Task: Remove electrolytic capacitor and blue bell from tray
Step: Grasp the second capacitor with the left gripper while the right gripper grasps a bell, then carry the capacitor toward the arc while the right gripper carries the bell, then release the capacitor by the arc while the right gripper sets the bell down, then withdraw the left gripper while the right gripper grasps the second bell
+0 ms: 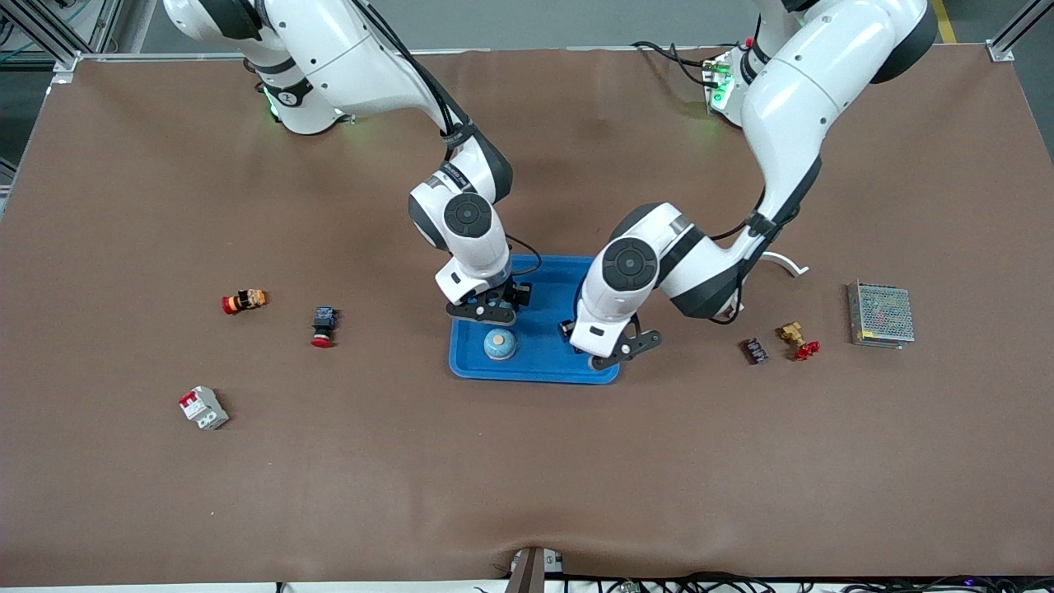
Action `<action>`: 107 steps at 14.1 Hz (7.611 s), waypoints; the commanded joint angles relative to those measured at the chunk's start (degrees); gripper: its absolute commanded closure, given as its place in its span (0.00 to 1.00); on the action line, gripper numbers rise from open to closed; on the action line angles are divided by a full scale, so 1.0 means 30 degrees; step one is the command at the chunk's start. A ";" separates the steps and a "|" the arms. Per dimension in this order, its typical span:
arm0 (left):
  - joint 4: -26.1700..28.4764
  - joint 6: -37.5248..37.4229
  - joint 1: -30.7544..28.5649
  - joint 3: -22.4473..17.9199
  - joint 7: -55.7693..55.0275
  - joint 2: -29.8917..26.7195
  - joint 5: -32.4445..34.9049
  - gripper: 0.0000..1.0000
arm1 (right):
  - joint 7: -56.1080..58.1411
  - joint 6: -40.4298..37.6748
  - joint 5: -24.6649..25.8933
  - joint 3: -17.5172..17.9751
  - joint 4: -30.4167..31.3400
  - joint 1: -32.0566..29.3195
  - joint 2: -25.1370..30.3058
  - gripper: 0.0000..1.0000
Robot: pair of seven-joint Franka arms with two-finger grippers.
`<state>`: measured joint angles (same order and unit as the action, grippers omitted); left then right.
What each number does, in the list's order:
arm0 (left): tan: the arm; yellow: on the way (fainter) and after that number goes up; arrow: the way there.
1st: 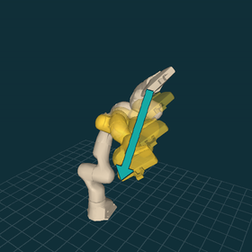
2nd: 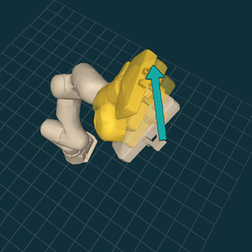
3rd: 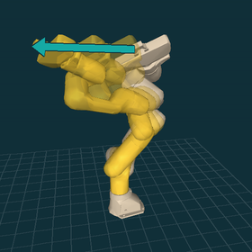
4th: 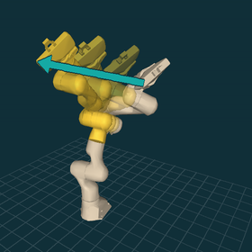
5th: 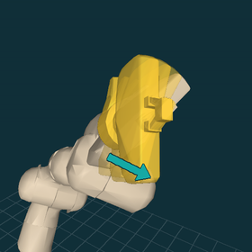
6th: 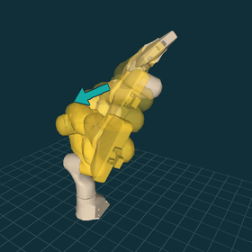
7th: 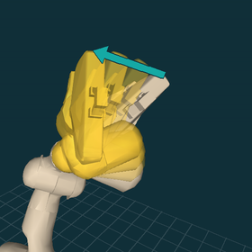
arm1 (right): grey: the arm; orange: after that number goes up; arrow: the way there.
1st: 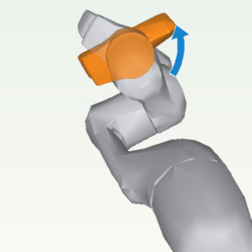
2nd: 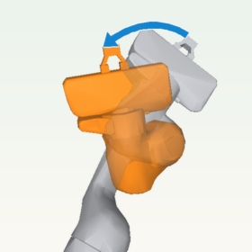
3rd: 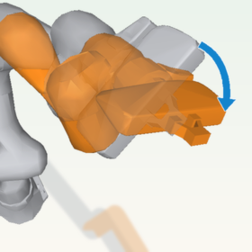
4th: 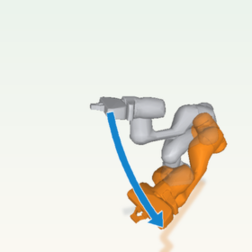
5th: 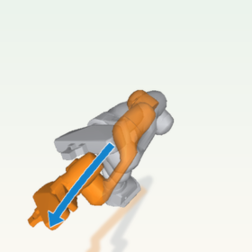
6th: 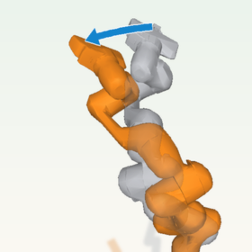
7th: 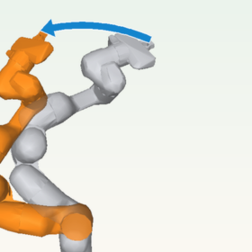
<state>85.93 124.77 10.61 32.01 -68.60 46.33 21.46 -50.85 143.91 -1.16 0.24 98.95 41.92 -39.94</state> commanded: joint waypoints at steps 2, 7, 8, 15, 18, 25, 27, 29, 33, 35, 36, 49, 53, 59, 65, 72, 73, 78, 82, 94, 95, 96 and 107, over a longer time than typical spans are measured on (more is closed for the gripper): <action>-0.0958 0.0538 0.0593 -0.0182 0.0541 0.1168 0.0407 0.31 | -0.0012 -0.2232 0.0241 -0.0110 -0.0228 -0.0144 0.1588 0.48; -0.0958 0.1358 0.2115 -0.1937 0.0600 0.1666 0.0378 0.44 | 0.3789 -0.6069 -0.0023 -0.0110 -0.0170 -0.1958 0.4225 0.48; -0.0958 0.1475 0.2117 -0.1940 0.0600 0.1667 0.0377 0.50 | 0.4609 -0.6802 -0.0023 -0.0110 -0.0112 -0.2368 0.4724 0.48; -0.0958 0.1447 0.2089 -0.1911 0.0425 0.1259 0.0377 1.00 | 1.1201 -0.9940 -0.0023 -0.0110 0.1060 -0.5737 0.7656 0.49; -0.0899 0.0283 0.1621 -0.1764 0.0395 -0.0173 0.0232 1.00 | 1.3456 -1.0820 -0.0023 -0.0110 0.1061 -0.7025 0.8184 0.50; 0.1437 -0.2947 -0.1185 -0.0860 0.1006 -0.4128 0.0055 1.00 | 2.0841 -1.1204 -0.0023 -0.0110 0.1119 -1.1332 0.8245 0.51; 0.2902 -0.2947 -0.3116 -0.0011 0.1331 -0.5300 0.0055 1.00 | 2.2830 -1.1087 -0.0139 -0.0110 0.1090 -1.2445 0.8128 0.51; 0.4250 -0.2947 -0.5545 0.1101 0.2612 -0.6297 0.0084 1.00 | 2.4035 -1.0941 -0.0519 -0.0110 0.1090 -1.3063 0.8011 0.52; 0.6363 -0.2918 -1.0294 0.3182 0.5021 -0.7064 0.0084 1.00 | 2.5560 -0.9628 -0.0550 -0.0110 0.1380 -1.3883 0.7191 0.52; 0.7124 -0.2744 -1.1617 0.3625 0.5548 -0.7122 0.0201 1.00 | 2.6148 -0.8426 -0.0812 -0.0110 0.1705 -1.4060 0.6694 0.53; 0.7447 -0.2655 -1.2029 0.3655 0.5725 -0.7151 0.0260 1.00 | 2.6382 -0.8102 -0.0814 -0.0110 0.1705 -1.4090 0.6372 0.53; 1.3248 0.1444 -1.4874 0.3656 0.6196 -0.7327 0.2458 1.00 | 2.8082 -0.3676 -0.1483 -0.0051 0.1559 -1.4559 0.2739 0.55; 1.3720 0.1799 -1.5079 0.3568 0.6196 -0.6919 0.3098 1.00 | 2.8436 -0.3266 -0.1927 -0.0051 0.1588 -1.4501 0.2151 0.55; 1.3632 0.1799 -1.5138 0.3480 0.5962 -0.5981 0.4098 0.97 | 2.8846 -0.2415 -0.2044 -0.0022 0.1559 -1.4471 0.1272 0.55; 1.3019 0.1623 -1.5021 0.3070 0.5874 -0.5628 0.4127 0.00 | 2.8846 -0.1858 -0.2044 -0.0022 0.1588 -1.4413 0.1008 0.53; 0.8952 -0.2823 -1.4904 0.4677 0.5785 -0.5862 0.3835 0.00 | 2.8583 -0.3081 -0.2044 -0.0022 0.0714 -1.4443 0.1212 0.00; 0.8278 -0.3497 -1.4904 0.5145 0.5785 -0.5862 0.3805 0.00 | 2.8495 -0.4452 -0.2073 -0.0022 -0.0103 -1.4442 0.1300 0.00; 0.4527 -0.7101 -1.4904 0.6963 0.6020 -0.5862 0.3805 0.00 | 2.3028 -1.0553 -0.2044 -0.0022 -0.4325 -1.3245 0.1740 0.00; 0.2474 -0.9008 -1.4904 0.8223 0.6020 -0.5891 0.3805 0.00 | 1.7993 -1.1436 -0.2073 0.0037 -0.4886 -1.1430 0.2383 0.00; -0.1426 -1.1822 -1.5079 0.9632 0.6196 -0.6799 0.3630 0.00 | 0.4244 -0.8278 -0.4212 -0.0109 -0.4886 -0.5423 0.2415 0.00; -0.1456 -1.1969 -1.5080 0.9661 0.6254 -0.6829 0.3629 0.00 | 0.3569 -0.7723 -0.4125 -0.0110 -0.4858 -0.5100 0.2327 0.00; -0.1456 -1.1971 -1.5080 0.9720 0.6341 -0.6887 0.3600 0.00 | 0.2953 -0.7283 -0.3921 -0.0110 -0.4857 -0.4806 0.2065 0.00; -0.2218 -1.1971 -1.4149 0.7327 1.0322 -0.8700 0.1496 0.00 | -0.1004 -0.3914 -0.1400 -0.0139 -0.4770 -0.2051 -0.0278 0.00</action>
<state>79.41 89.85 -33.79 58.27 -40.87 23.80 29.16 -51.29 129.89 -6.51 0.41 84.77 34.43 -39.50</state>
